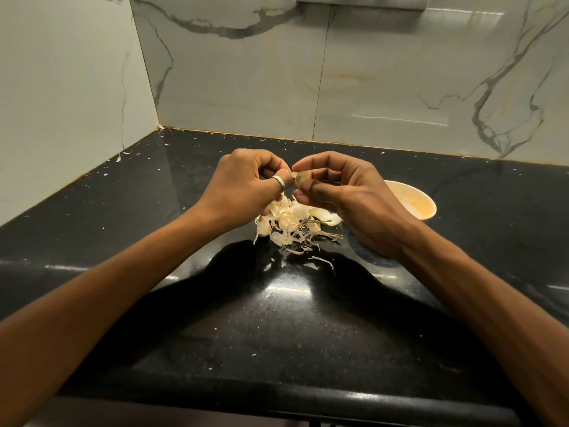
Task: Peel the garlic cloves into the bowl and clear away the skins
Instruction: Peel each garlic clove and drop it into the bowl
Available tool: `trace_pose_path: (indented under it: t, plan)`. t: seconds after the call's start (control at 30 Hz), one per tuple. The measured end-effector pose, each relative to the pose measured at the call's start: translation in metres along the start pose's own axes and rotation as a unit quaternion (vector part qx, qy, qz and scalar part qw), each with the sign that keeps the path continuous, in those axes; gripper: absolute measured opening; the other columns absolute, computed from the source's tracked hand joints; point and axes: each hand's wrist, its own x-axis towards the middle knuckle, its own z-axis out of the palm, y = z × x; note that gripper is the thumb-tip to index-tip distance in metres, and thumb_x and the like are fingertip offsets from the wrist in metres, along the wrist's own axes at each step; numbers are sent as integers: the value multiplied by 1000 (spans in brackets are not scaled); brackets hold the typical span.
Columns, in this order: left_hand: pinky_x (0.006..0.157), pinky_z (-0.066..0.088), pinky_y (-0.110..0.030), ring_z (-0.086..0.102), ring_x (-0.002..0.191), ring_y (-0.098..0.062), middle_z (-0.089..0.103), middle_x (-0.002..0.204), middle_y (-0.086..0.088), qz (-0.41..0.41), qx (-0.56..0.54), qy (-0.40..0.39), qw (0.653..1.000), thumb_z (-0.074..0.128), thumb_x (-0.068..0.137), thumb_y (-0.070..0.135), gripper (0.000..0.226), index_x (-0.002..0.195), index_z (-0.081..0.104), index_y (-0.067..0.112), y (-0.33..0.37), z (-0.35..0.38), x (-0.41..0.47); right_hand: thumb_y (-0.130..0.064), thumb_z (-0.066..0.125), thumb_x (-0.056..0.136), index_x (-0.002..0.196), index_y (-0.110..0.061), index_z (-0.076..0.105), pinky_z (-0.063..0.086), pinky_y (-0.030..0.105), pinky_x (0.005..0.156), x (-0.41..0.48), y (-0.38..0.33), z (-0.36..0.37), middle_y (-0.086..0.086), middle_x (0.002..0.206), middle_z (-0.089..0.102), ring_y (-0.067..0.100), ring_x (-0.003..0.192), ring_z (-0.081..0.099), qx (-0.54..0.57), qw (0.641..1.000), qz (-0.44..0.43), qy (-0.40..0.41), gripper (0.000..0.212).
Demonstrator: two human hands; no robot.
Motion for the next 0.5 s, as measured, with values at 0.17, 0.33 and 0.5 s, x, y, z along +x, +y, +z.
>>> trace_pose_path:
  t: [0.17,0.33,0.5]
  plan:
    - [47,53,-22,71,63,-16,70,70,0,-1,7,4,1000,70,93,17,4,89,71,17,0,0,0,13,61,92,116,4,65,60,28,85,-1,-1,0,26,109,69,27,96,74,-5,1000,-4,15,26]
    - [47,54,-21,71,62,-16,70,70,1,-1,16,12,1000,69,93,14,10,85,70,20,0,1,0,3,67,92,115,0,65,62,38,85,-2,-2,-1,23,110,70,30,97,75,-51,997,-24,43,22]
    - [46,54,-22,72,64,-18,70,70,-1,-3,27,15,1000,69,93,15,10,84,70,19,0,2,0,-4,71,92,114,-5,68,62,37,84,0,0,-1,13,106,74,21,96,72,-100,991,-54,66,22]
